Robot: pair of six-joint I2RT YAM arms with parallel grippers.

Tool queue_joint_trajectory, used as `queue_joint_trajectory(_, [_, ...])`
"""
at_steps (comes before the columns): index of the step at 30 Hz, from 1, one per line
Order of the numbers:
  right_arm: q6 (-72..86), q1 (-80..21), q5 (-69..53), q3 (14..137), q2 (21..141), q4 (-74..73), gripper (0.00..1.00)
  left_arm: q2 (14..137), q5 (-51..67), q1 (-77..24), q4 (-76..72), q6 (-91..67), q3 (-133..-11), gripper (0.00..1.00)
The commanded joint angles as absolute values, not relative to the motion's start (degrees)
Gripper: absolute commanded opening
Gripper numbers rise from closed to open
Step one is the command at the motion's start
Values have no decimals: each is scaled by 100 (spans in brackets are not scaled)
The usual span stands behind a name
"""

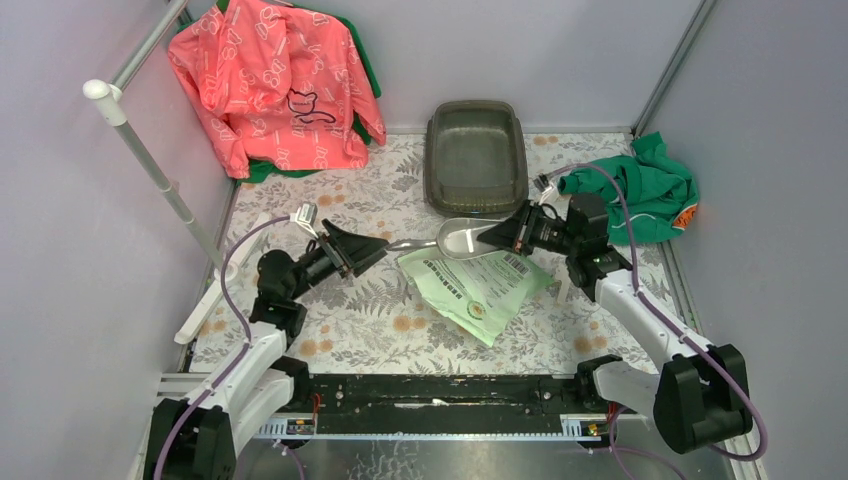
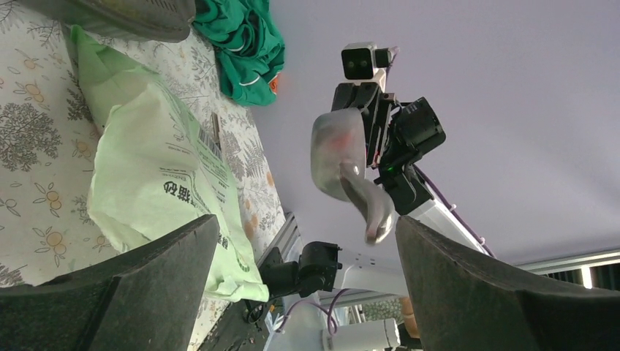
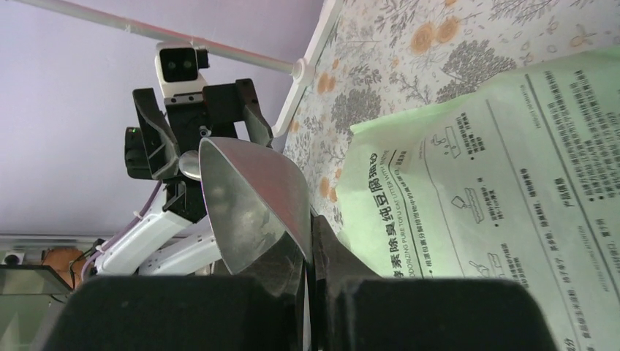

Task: Fill the litter box with clean litter
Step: Pick up the spatula from the center of the board.

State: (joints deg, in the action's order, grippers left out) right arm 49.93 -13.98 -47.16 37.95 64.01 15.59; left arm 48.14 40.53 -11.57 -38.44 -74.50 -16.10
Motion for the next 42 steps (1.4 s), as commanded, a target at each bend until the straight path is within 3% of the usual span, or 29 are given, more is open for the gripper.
queue_joint_trajectory(1, [5080,-1818,-4441,4069,6503,1982,0,4729,3951,-1293,-4148,-7485,-1622,99])
queue_joint_trajectory(21, [5036,-2790,-3743,4419,7128,2212,0,5155,4297,-1419,-4543,-7701,-1705,96])
queue_joint_trajectory(25, [5074,-2876,-3685,4416,7234,2301,0,5269,4410,-1424,-4645,-7695,-1706,88])
queue_joint_trajectory(36, [5042,-2892,-3507,4524,7294,2240,0,5351,4634,-1426,-4808,-7689,-1585,40])
queue_joint_trajectory(42, [5012,-2887,-3464,4563,7269,2171,0,5367,4649,-1431,-4810,-7682,-1559,38])
